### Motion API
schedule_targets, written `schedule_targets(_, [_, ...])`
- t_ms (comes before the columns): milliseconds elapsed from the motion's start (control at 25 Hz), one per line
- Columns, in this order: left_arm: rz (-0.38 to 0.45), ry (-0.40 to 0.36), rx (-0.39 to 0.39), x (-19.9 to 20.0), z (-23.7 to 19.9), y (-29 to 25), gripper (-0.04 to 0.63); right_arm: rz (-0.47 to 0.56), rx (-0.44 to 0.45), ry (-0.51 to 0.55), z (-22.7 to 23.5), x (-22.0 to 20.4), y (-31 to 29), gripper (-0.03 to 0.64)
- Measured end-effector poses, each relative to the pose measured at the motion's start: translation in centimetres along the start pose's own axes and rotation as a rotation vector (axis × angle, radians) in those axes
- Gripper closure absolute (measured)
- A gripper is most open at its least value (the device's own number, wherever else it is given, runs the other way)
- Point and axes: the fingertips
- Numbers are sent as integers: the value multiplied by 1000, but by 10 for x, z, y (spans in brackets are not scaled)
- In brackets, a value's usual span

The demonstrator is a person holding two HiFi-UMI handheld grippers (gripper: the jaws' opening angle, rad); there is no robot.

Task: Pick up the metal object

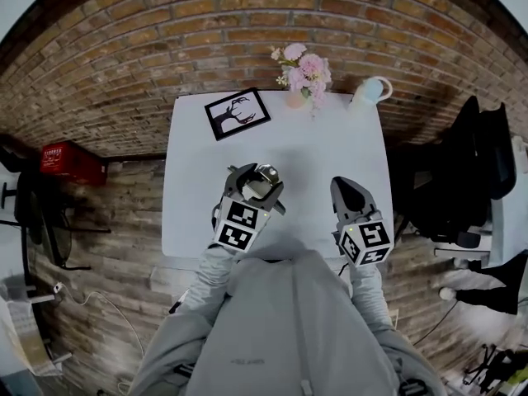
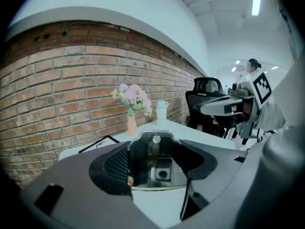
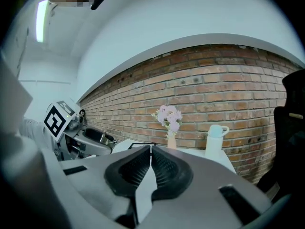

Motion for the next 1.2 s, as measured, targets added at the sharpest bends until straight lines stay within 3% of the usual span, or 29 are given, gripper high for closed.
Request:
schedule_targets(280, [158,36,148,30,-24,52,287,35,69,38,-17,17,-12,592])
schedule_targets(560, [253,101,245,31,-43,100,287,40,83,60,-27,22,-13,592])
schedule_targets(960, [323,143,315,18,-53,122,287,117,91,57,-25,30,-3,592])
schedule_targets(1200, [310,137,309,18,-57,112,287,136,60,45,-13,31,-4,592])
Point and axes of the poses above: the fingertips, and each gripper's own axes: y backward along the fingers, z to its right, x out of its top, and after that the axes turned 5 degrees about -x, right-handed
